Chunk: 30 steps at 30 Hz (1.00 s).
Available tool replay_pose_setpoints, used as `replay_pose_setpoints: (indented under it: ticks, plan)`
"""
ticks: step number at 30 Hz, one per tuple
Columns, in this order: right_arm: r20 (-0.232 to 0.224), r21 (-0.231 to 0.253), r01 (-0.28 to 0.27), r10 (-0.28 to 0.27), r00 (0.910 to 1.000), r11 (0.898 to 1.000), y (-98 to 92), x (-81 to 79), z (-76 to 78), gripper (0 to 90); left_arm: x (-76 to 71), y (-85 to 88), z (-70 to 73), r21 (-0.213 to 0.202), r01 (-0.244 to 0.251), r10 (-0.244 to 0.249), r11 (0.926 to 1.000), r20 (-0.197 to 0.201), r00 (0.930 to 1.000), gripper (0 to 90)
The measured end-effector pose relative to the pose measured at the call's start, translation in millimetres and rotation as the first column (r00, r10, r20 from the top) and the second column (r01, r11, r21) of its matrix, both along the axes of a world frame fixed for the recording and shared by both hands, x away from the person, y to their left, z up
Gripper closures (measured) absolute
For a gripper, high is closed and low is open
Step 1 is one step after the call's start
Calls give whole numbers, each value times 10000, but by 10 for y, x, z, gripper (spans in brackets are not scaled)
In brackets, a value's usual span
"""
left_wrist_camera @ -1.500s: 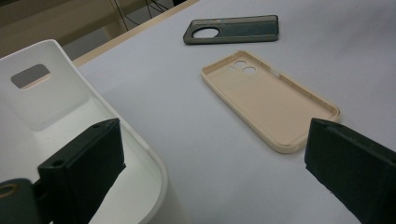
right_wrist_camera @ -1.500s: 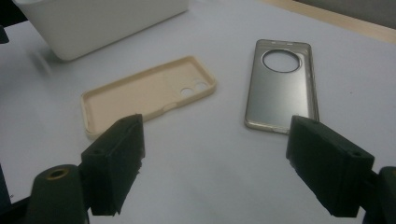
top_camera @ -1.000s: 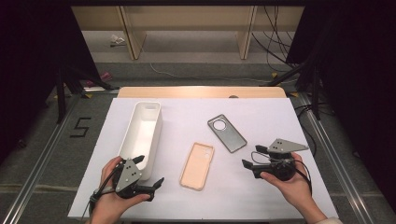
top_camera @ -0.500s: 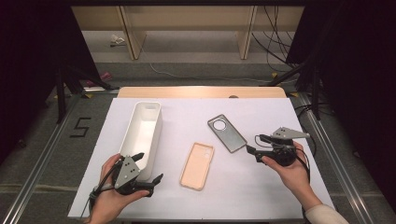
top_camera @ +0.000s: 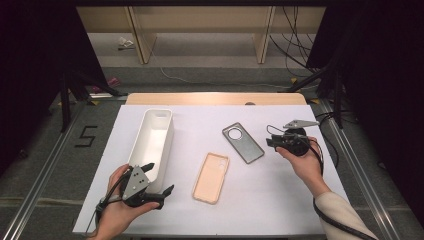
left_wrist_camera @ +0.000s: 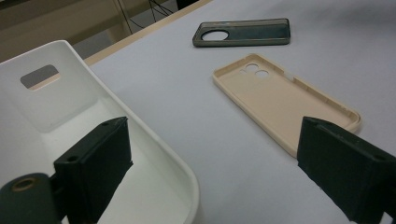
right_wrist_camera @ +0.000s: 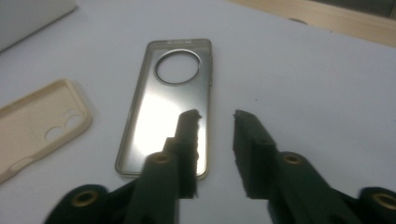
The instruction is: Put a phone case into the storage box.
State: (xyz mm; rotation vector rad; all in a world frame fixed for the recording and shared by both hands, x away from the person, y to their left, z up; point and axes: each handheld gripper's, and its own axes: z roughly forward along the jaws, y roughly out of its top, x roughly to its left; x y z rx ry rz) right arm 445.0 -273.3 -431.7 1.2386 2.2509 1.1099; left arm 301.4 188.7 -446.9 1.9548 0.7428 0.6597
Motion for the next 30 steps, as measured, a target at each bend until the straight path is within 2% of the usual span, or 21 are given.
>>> replay_pose_setpoints:
  ticks: [1,2,3,5,6,9,10,11,15,19,30]
  plan:
    - [-206,-101,39,-41,9998,9999,2,39,-13,783,-1,0,1,5,-7,7,10000,5,10000,96]
    - [-206,-101,39,-41,9998,9999,2,39,-13,783,-1,0,1,5,-7,7,10000,5,10000,97]
    - [-510,-346,120,-138,9986,9993,7,116,-41,851,-5,-2,2,-24,2,-2,10000,11,10000,97]
    - [-773,-655,263,-314,9965,9975,10,189,-70,888,-9,-4,4,20,37,-37,10000,36,10000,97]
    - [-773,-655,263,-314,9965,9975,10,189,-70,888,-9,-4,4,20,37,-37,10000,36,10000,97]
    - [-1326,-1073,519,-660,9890,9929,29,294,-157,900,-10,-5,1,-12,46,-46,10000,2,10000,98]
    - [-1326,-1073,519,-660,9890,9929,29,294,-157,900,-10,-5,1,-12,46,-46,10000,2,10000,98]
    - [-1598,-1234,581,-776,9841,9907,46,324,-204,900,-10,-1,3,-22,47,-47,10000,15,10000,98]
    - [-1817,-1412,518,-774,9803,9886,70,360,-256,900,-13,-3,4,16,68,-68,10000,26,10000,99]
    - [-2294,-1740,175,-579,9716,9846,144,385,-332,900,-17,-3,8,10,62,-62,10000,51,10000,99]
    - [-2705,-2022,-480,-87,9627,9782,250,365,-374,900,-19,-2,8,6,83,-83,10000,54,10000,99]
